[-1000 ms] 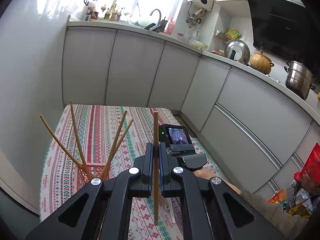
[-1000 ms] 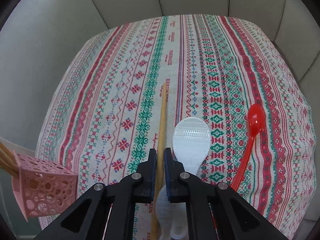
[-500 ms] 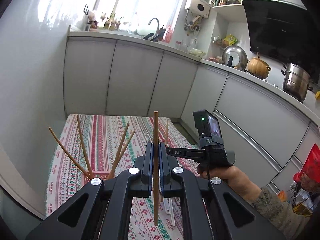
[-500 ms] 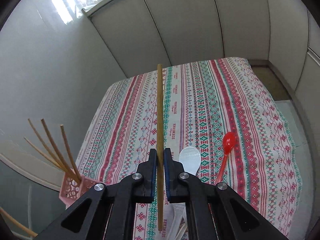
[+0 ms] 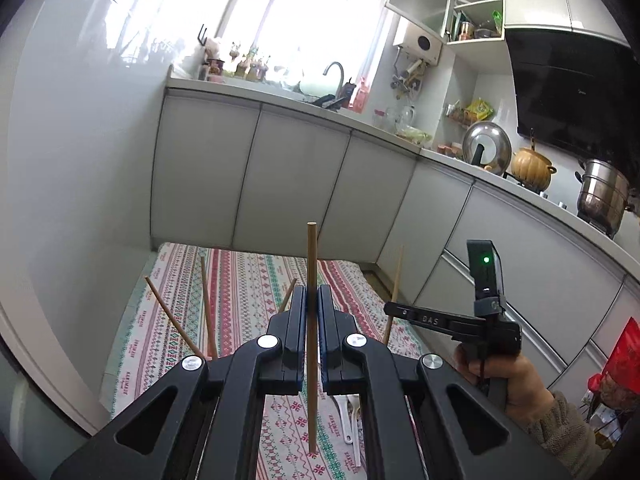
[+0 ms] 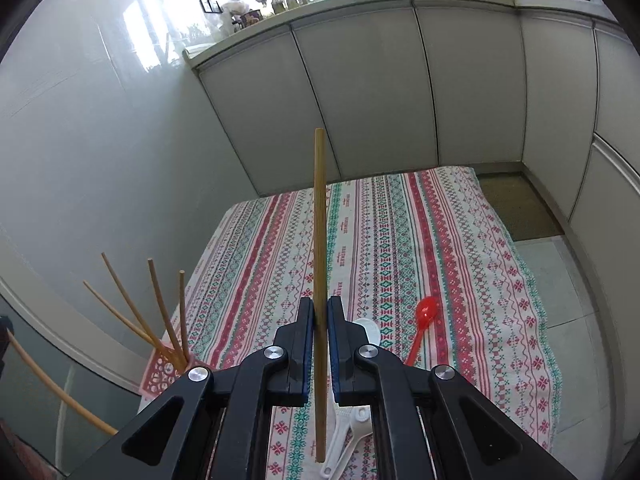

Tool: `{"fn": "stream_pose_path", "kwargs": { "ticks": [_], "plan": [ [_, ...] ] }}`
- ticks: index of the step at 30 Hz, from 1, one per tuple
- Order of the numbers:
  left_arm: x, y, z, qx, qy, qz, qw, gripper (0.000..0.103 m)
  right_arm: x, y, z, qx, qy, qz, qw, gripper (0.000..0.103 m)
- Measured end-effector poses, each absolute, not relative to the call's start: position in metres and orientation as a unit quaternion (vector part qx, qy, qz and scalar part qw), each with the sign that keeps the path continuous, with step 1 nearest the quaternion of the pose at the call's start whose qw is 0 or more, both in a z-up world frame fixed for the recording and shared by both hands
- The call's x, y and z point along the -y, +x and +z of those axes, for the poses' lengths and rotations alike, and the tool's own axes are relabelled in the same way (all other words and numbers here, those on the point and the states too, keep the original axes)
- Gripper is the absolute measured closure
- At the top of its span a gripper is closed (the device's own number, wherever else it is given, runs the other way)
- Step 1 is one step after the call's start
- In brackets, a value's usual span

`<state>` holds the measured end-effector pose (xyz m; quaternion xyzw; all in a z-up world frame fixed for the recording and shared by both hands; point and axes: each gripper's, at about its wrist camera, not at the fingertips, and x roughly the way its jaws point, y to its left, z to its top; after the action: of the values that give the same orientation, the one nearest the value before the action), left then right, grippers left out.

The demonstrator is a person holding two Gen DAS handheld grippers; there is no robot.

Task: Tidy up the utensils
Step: 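Carry both held chopsticks upright toward the pink basket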

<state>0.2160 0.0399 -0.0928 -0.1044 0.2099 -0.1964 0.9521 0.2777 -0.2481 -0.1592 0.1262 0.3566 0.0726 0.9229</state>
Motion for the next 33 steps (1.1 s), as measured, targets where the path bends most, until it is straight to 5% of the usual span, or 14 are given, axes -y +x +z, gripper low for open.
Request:
{"fn": "stream_pose_path", "kwargs": {
  "ticks": [33],
  "plan": [
    [-0.097,0.243,-0.100,-0.150,-0.120,-0.070,0.979,0.098,0.233,0.242,-0.100,-0.238,0.128,0.098,0.958,0.096]
  ]
}}
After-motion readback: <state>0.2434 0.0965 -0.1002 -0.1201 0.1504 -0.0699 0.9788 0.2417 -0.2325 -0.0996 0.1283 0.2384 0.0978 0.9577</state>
